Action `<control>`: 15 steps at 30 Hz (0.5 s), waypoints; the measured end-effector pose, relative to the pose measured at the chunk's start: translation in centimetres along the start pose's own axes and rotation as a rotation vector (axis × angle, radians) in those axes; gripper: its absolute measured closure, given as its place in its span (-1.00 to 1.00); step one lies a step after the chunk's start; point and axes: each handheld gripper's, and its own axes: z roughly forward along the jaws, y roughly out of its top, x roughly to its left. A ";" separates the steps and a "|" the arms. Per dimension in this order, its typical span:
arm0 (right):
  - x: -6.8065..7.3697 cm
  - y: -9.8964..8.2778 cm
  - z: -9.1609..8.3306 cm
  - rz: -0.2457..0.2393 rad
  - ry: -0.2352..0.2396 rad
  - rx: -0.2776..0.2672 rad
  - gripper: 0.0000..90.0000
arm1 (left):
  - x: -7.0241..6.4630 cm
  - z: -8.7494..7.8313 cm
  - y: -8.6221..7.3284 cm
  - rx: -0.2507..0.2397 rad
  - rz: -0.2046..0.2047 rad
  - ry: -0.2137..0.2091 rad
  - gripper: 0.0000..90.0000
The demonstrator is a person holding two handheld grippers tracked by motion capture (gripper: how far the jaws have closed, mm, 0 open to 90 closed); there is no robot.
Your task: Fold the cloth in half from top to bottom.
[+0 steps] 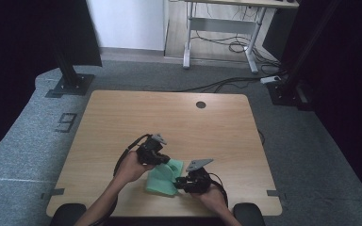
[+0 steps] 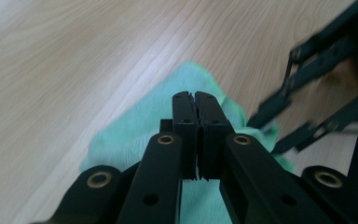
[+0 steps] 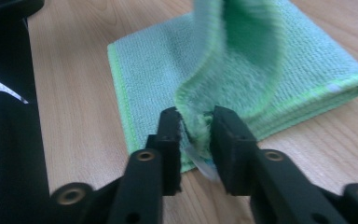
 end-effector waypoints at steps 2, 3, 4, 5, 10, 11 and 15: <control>-0.1 0.0 -0.4 -0.007 -0.011 -0.003 0.41 | 0.1 -0.3 -1.0 -0.007 -0.015 -0.001 0.94; -0.1 0.1 -0.6 -0.006 -0.010 -0.002 0.34 | 0.2 -0.5 -1.4 -0.008 -0.019 0.002 0.94; -0.1 0.0 -0.8 -0.006 -0.007 -0.003 0.30 | 0.1 -0.6 -1.9 -0.011 -0.021 0.004 0.94; -0.2 0.0 -1.1 -0.004 -0.006 -0.006 0.27 | 0.0 -0.8 -2.4 -0.017 -0.027 0.000 0.93; -0.7 -0.3 -2.5 0.005 -0.008 -0.030 0.17 | -0.6 -1.3 -4.2 -0.044 -0.035 -0.006 0.93; -0.8 -0.3 -2.7 0.008 -0.014 -0.034 0.17 | -0.8 -1.4 -4.6 -0.051 -0.036 -0.009 0.93; -1.3 -0.1 -3.2 0.023 -0.038 -0.042 0.15 | -1.5 -1.7 -5.8 -0.060 -0.039 -0.011 0.92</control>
